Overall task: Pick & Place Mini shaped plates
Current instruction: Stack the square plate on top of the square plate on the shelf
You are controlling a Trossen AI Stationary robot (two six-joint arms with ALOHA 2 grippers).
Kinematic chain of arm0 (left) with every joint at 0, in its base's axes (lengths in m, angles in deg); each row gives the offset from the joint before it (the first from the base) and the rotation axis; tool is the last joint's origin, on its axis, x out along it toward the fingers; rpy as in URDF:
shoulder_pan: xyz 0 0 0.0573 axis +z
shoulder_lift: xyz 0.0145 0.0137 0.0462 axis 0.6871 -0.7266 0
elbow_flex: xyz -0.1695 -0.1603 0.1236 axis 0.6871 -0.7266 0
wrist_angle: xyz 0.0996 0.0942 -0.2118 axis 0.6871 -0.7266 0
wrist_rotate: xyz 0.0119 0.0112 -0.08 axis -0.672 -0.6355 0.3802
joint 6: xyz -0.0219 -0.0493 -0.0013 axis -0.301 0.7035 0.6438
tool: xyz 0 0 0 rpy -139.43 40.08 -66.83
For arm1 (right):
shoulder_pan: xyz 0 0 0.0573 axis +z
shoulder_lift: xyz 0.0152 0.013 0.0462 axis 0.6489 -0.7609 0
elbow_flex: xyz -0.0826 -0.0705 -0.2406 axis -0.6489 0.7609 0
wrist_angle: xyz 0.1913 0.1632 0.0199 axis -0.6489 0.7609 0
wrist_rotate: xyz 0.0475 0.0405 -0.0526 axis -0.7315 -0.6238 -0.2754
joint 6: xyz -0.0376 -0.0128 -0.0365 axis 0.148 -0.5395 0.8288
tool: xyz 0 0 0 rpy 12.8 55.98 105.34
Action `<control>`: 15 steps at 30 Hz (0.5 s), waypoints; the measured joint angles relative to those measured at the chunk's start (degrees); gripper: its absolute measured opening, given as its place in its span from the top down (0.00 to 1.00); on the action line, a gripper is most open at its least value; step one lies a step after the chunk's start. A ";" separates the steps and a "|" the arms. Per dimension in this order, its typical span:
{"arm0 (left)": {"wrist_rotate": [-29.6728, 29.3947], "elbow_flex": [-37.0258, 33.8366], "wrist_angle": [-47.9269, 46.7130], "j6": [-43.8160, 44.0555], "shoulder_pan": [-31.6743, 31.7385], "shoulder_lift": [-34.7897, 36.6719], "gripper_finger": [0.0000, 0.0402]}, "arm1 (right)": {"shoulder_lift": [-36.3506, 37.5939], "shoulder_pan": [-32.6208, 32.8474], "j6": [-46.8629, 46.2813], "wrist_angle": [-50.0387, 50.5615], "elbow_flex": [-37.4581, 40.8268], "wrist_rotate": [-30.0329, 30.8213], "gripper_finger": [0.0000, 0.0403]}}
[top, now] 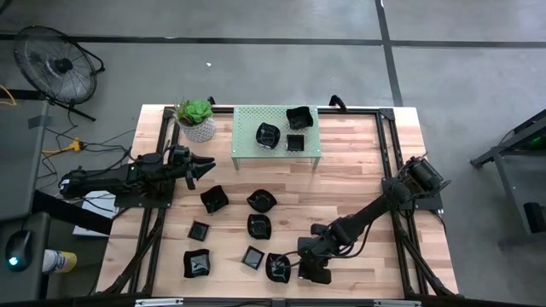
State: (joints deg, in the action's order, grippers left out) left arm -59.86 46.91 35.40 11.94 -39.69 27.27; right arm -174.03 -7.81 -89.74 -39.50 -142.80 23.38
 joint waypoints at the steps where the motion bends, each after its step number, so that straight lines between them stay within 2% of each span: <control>1: 0.00 0.01 -0.01 0.02 0.02 -0.01 0.67 | 0.00 0.00 -0.05 0.05 0.00 -0.15 0.98; 15: 0.00 0.01 0.00 0.00 0.02 -0.02 0.67 | 0.00 0.00 -3.06 -0.12 0.00 0.70 1.00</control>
State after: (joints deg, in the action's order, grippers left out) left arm -59.86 46.92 35.40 11.94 -39.67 27.25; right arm -174.03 -7.81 -92.80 -39.63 -142.80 24.08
